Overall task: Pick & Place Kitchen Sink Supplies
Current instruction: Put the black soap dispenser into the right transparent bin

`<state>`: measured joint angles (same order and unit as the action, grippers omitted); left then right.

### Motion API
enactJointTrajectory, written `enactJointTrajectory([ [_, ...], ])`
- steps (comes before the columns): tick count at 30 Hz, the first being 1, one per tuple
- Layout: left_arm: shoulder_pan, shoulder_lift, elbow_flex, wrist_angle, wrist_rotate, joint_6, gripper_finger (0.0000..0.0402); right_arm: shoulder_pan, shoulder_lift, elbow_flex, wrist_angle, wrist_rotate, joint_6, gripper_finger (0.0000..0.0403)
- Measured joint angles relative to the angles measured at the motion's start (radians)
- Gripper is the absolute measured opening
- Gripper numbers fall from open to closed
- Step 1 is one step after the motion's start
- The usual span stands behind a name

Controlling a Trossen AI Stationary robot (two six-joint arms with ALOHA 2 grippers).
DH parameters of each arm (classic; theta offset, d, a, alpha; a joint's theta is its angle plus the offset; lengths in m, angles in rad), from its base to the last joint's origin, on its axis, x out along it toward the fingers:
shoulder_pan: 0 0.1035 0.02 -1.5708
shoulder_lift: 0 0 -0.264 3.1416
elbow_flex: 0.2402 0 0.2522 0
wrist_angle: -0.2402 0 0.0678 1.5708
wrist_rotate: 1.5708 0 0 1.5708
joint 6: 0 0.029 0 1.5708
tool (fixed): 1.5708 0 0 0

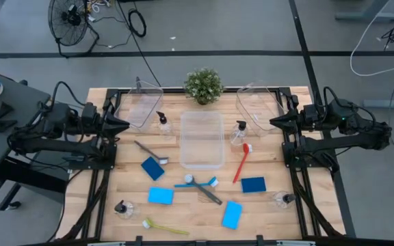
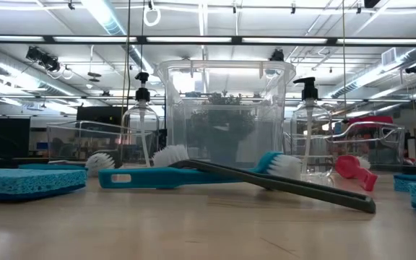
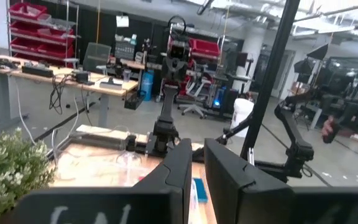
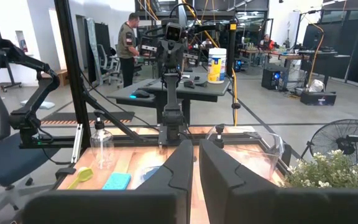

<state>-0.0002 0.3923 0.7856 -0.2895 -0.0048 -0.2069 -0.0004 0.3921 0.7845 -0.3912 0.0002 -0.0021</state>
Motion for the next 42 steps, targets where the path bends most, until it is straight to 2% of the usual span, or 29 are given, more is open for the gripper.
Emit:
enactJointTrajectory([
  [8, 0.000, 0.000, 0.000, 0.062, -0.033, -0.025, 0.0051, 0.000, 0.000, 0.000, 0.005, 0.007, 0.051, 0.0034],
  [17, 0.000, 0.000, 0.000, 0.071, -0.077, -0.043, 0.0045, 0.000, 0.013, 0.000, 0.090, 0.104, 0.144, 0.0027],
  [24, 0.000, 0.000, 0.000, 0.069, -0.123, 0.012, 0.0006, 0.000, 0.069, 0.000, 0.117, 0.174, 0.101, 0.0004],
  [42, 0.000, 0.057, 0.000, 0.068, -0.133, 0.020, 0.0004, 0.000, 0.181, 0.000, 0.243, 0.203, 0.079, 0.0002],
])
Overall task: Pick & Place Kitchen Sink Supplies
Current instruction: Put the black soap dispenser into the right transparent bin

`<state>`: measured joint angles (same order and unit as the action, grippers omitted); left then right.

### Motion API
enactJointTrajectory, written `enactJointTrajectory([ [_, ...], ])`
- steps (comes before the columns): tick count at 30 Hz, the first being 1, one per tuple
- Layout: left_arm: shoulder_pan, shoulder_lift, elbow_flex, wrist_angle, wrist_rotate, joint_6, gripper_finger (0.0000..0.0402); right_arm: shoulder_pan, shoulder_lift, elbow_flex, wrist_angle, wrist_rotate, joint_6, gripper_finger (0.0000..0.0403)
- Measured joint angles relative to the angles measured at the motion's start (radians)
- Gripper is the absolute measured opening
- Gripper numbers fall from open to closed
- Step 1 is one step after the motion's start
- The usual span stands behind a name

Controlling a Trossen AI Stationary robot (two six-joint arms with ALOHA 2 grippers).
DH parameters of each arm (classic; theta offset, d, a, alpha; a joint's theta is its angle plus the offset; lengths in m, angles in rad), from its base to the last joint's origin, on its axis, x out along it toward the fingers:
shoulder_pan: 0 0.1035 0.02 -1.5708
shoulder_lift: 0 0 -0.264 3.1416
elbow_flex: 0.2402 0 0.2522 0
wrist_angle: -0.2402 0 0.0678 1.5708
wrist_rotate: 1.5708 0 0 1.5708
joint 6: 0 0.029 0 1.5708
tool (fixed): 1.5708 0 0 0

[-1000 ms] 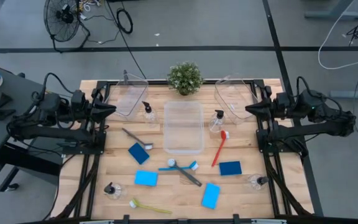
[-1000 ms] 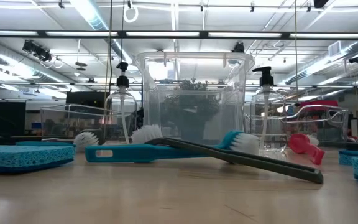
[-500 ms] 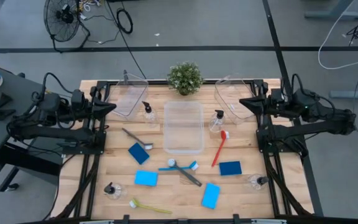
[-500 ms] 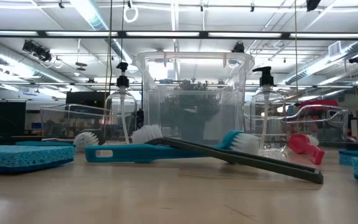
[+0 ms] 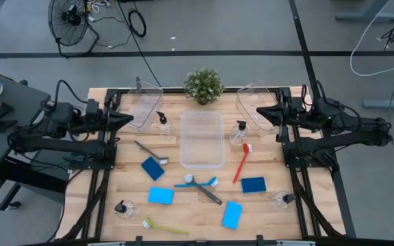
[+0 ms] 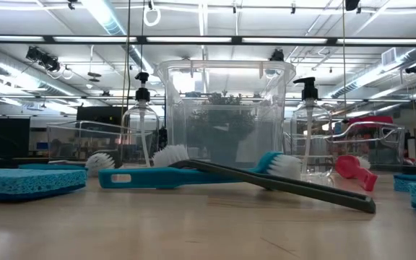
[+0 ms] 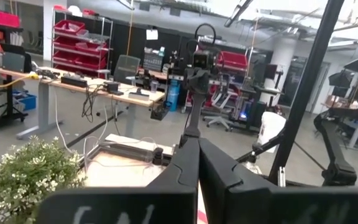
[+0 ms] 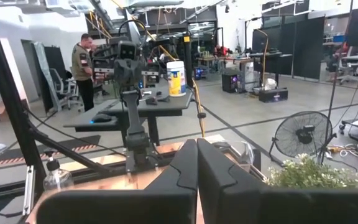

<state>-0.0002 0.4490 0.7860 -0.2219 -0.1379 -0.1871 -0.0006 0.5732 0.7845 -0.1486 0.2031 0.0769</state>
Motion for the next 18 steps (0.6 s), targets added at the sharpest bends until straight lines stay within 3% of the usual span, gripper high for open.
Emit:
enactJointTrajectory([
  [8, 0.000, 0.083, 0.064, -0.008, 0.003, 0.001, 0.0006, 0.000, -0.001, 0.000, 0.038, 0.000, -0.002, 0.0001],
  [18, 0.000, 0.211, 0.277, -0.196, 0.000, 0.123, 0.0009, 0.000, -0.001, 0.000, 0.099, 0.000, -0.001, 0.0001],
])
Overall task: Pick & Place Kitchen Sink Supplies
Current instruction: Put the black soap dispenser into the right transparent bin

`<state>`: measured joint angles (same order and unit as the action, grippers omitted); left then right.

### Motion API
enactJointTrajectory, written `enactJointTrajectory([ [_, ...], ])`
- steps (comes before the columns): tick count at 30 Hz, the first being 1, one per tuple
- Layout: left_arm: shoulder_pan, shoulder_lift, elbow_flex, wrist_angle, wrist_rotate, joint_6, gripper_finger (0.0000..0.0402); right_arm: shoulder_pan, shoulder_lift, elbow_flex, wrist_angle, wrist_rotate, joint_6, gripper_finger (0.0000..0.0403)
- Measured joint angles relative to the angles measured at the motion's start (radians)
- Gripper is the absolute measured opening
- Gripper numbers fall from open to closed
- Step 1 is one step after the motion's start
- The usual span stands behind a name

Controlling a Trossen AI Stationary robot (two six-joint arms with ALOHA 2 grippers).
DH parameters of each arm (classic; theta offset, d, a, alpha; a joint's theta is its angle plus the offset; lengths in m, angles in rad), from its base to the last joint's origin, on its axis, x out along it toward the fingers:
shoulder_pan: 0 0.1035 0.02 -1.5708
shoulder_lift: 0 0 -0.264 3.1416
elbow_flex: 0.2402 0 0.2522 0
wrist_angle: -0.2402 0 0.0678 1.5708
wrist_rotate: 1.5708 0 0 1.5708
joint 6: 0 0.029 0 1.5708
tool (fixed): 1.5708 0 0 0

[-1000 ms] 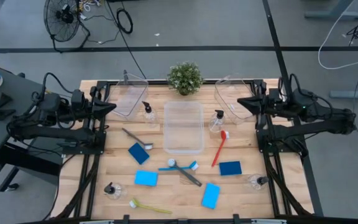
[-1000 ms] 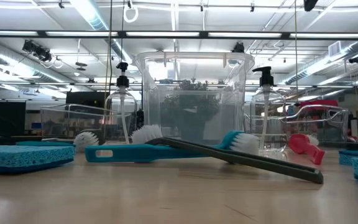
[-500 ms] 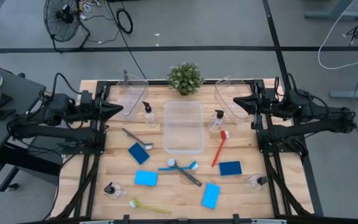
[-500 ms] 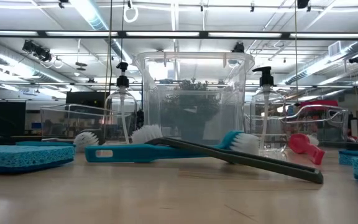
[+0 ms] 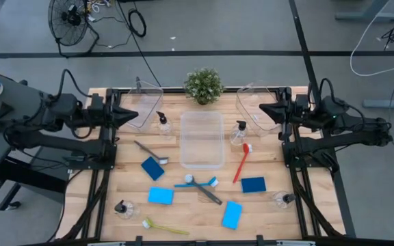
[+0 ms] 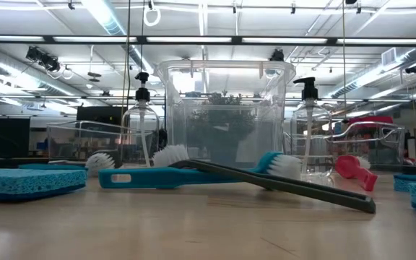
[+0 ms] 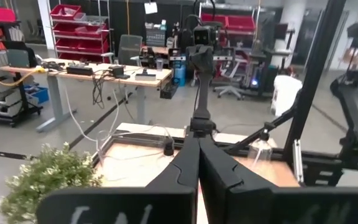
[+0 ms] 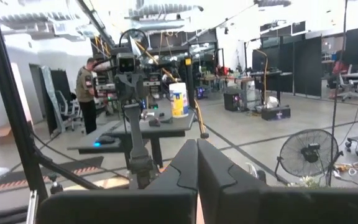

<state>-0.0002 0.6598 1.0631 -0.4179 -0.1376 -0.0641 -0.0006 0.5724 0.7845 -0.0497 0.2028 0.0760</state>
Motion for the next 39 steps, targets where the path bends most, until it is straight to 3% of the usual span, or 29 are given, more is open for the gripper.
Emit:
enactJointTrajectory([
  [7, 0.000, 0.068, 0.115, -0.104, 0.000, 0.032, 0.0004, 0.000, 0.000, 0.000, 0.049, -0.001, 0.020, 0.0001],
  [14, 0.000, 0.082, 0.125, -0.114, -0.001, 0.034, 0.0013, 0.000, 0.003, 0.014, 0.043, -0.007, 0.026, 0.0001],
  [26, 0.005, 0.086, 0.125, -0.112, -0.011, 0.024, 0.0008, 0.000, 0.101, 0.303, -0.302, -0.010, 0.016, 0.0001],
  [39, 0.005, 0.086, 0.125, -0.111, -0.046, 0.025, 0.0008, 0.000, 0.153, 0.335, -0.526, -0.008, 0.016, 0.0002],
])
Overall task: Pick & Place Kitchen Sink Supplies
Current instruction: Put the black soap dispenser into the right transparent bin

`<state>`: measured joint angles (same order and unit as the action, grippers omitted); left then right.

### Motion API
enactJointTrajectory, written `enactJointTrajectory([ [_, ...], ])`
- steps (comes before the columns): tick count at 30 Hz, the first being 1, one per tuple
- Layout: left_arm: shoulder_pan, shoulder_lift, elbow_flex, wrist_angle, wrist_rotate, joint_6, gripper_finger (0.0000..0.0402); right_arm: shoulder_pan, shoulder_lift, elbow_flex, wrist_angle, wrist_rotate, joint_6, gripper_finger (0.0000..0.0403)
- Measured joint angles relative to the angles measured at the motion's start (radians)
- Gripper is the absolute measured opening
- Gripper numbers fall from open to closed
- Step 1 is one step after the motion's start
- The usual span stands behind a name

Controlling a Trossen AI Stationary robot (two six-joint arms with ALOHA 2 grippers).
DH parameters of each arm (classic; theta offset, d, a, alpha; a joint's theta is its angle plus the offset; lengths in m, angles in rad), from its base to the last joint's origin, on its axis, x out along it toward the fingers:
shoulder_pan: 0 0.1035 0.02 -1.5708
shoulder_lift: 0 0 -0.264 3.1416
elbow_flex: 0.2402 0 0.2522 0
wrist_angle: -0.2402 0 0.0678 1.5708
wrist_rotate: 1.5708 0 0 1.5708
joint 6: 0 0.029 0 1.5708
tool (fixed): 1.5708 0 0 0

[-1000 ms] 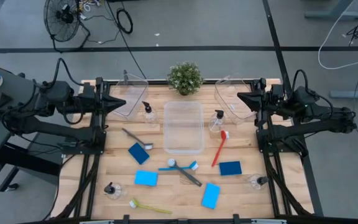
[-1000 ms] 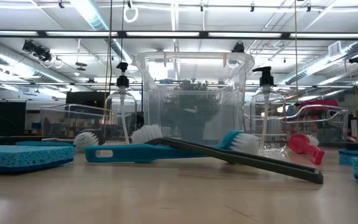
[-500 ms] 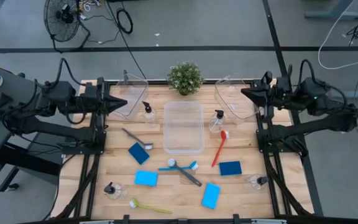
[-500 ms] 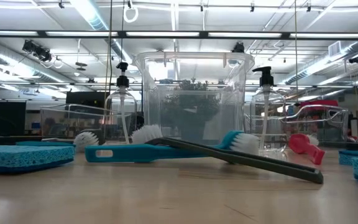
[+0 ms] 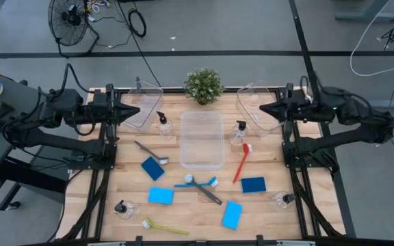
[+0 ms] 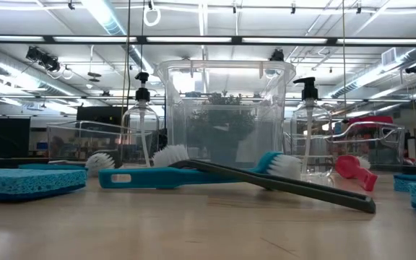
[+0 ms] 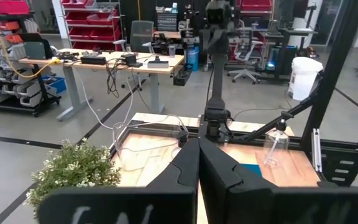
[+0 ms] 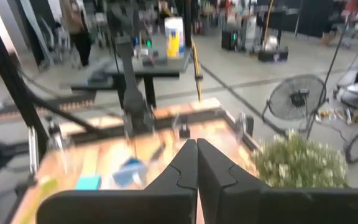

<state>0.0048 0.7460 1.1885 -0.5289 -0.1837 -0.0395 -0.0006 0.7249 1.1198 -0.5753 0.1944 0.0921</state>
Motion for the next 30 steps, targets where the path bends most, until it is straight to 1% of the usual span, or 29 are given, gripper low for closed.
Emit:
enactJointTrajectory([
  [7, 0.000, 0.000, 0.000, 0.000, 0.000, 0.000, 0.0020, 0.000, 0.041, 0.000, -0.086, 0.000, -0.003, 0.0003],
  [15, 0.000, 0.000, 0.000, -0.001, 0.000, 0.000, 0.0017, 0.000, 0.081, 0.000, -0.115, 0.000, 0.006, 0.0004],
  [19, 0.000, 0.000, 0.000, -0.001, 0.000, 0.000, 0.0016, 0.000, 0.108, 0.000, -0.144, 0.015, 0.049, 0.0007],
  [22, 0.000, 0.000, 0.000, -0.001, 0.000, 0.000, 0.0017, 0.000, 0.119, 0.000, -0.161, 0.041, 0.080, 0.0020],
  [30, 0.000, 0.000, 0.000, -0.023, 0.000, 0.000, 0.0016, 0.000, 0.149, 0.000, -0.218, 0.052, 0.084, 0.0071],
])
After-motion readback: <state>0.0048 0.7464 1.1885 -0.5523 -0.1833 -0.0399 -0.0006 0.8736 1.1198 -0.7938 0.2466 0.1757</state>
